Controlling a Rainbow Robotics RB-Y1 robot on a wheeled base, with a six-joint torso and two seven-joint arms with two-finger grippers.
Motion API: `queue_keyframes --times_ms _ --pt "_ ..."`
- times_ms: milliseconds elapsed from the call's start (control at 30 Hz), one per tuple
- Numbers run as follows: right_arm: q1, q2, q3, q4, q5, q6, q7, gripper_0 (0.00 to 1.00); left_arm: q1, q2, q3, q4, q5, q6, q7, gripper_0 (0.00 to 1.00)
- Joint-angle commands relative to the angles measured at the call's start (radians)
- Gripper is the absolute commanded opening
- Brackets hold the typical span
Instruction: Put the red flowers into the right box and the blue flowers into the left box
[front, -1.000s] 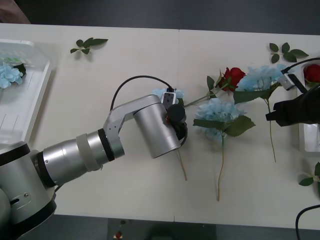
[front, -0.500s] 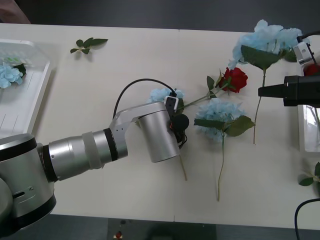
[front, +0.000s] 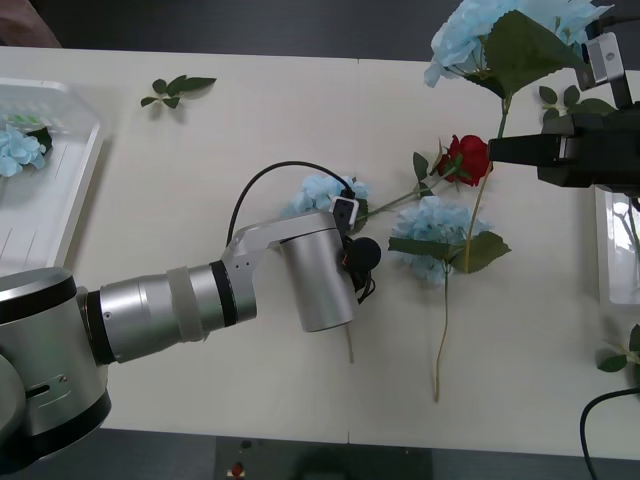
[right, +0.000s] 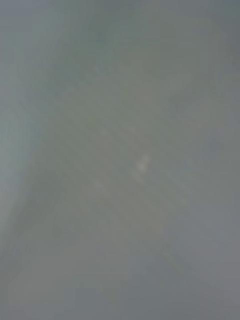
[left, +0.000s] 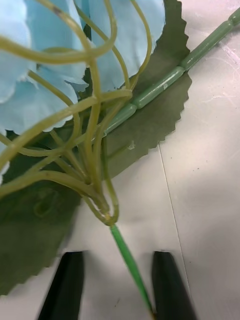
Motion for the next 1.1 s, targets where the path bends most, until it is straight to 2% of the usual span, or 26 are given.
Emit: queue_keyframes --times_ms 33,267,433,533,733,867,967,1100 --pt "-0.045 0.012 -0.009 -0.031 -0.037 -0.002 -0.079 0.00 -0.031 -0.023 0.000 -0.013 -0.001 -0.013 0.034 0.00" --pt "-0.096 0.060 -0.009 -0.031 -0.043 0.000 -0.174 0.00 -0.032 -0.005 0.017 -0.033 -0.064 -0.012 0.049 0.00" --pt "-0.125 0.089 -0.009 -0.031 -0.046 -0.007 -0.222 0.00 -0.031 0.081 0.077 -0.130 -0.066 -0.006 0.051 0.00" --pt "-0.137 0.104 -0.007 -0.031 -0.046 -0.011 -0.228 0.00 -0.031 0.165 0.128 -0.242 -0.063 0.042 0.049 0.00" --pt "-0.180 0.132 0.010 -0.032 -0.046 -0.013 -0.237 0.00 -0.029 0.405 0.232 -0.505 0.031 0.209 0.051 0.00" --pt "-0.225 0.155 0.023 -0.031 -0.038 -0.020 -0.234 0.00 -0.028 0.627 0.304 -0.654 0.145 0.336 0.049 0.00" --pt "-0.257 0.175 0.027 -0.032 -0.015 -0.020 -0.228 0.00 -0.005 0.756 0.347 -0.708 0.207 0.364 0.049 0.00" --pt "-0.295 0.209 0.031 -0.031 0.020 -0.020 -0.225 0.00 0.096 0.882 0.474 -0.716 0.229 0.364 0.037 0.00"
